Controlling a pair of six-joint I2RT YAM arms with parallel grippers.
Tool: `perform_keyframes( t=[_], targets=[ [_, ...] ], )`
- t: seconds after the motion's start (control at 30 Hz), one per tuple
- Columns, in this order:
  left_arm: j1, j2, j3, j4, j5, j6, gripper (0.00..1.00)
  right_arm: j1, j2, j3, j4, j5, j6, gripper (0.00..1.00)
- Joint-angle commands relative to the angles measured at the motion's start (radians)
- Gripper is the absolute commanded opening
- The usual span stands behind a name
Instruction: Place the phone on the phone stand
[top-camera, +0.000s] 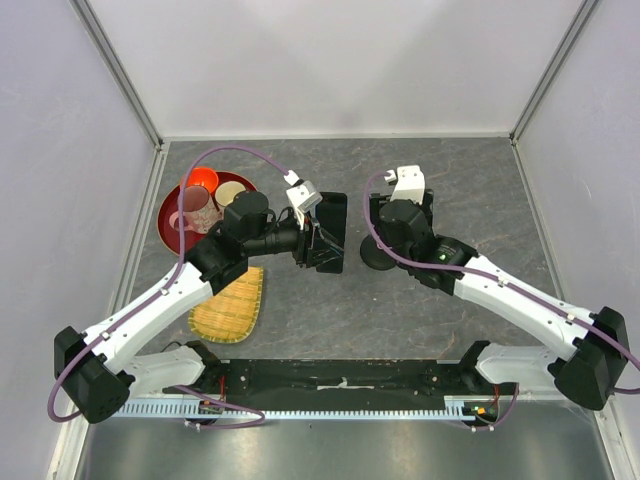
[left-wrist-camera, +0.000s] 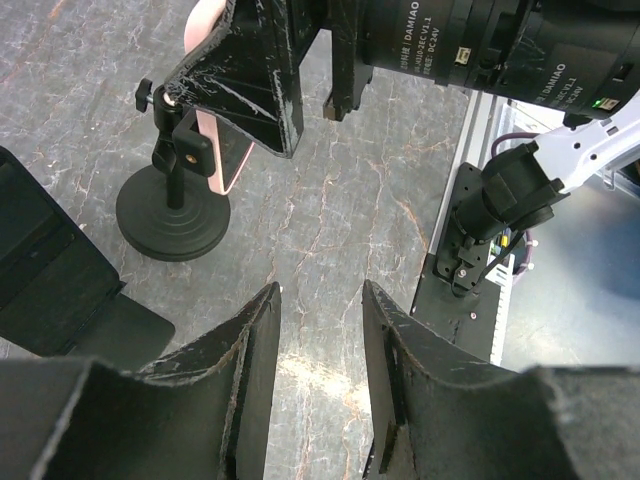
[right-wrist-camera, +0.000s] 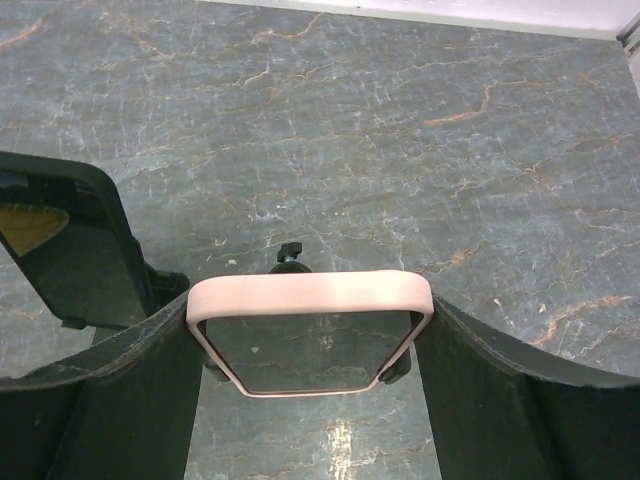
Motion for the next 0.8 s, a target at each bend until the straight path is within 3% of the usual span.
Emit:
perform_keyframes(
  t=[0.0, 0.3, 0.37, 0.4, 0.43, 0.5, 0.63, 0.77],
  targets=[
    [-0.002, -0.005, 0.005, 0.019, -0.005, 0.005, 0.45, 0.001, 0.011, 0.054, 0.106, 0.096, 0.035, 0.00],
    [-0.002, 0.003, 0.004, 0.021, -0.010, 0.000, 0.45, 0.004, 0.046, 0.111, -0.064, 0.223, 0.242, 0.00],
    [-0.001, 0.001, 0.004, 0.018, -0.017, 0.004, 0.45, 0.006, 0.060, 0.115, -0.074, 0.220, 0.262, 0.06],
    [-0.002, 0.003, 0.004, 0.017, -0.020, 0.007, 0.45, 0.008, 0.060, 0.114, -0.080, 0.215, 0.264, 0.11],
    [-0.001, 0.000, 0.004, 0.016, -0.025, 0.008, 0.45, 0.009, 0.062, 0.114, -0.083, 0.211, 0.268, 0.24],
    [-0.002, 0.000, 0.002, 0.014, -0.026, 0.010, 0.45, 0.009, 0.056, 0.112, -0.091, 0.198, 0.267, 0.36],
    [-0.002, 0.000, 0.002, 0.016, -0.030, 0.011, 0.45, 0.009, 0.033, 0.112, -0.088, 0.122, 0.244, 0.71],
    [-0.001, -0.013, -0.004, 0.021, -0.048, 0.020, 0.45, 0.009, -0.003, 0.126, -0.107, 0.051, 0.195, 0.93]
  ],
)
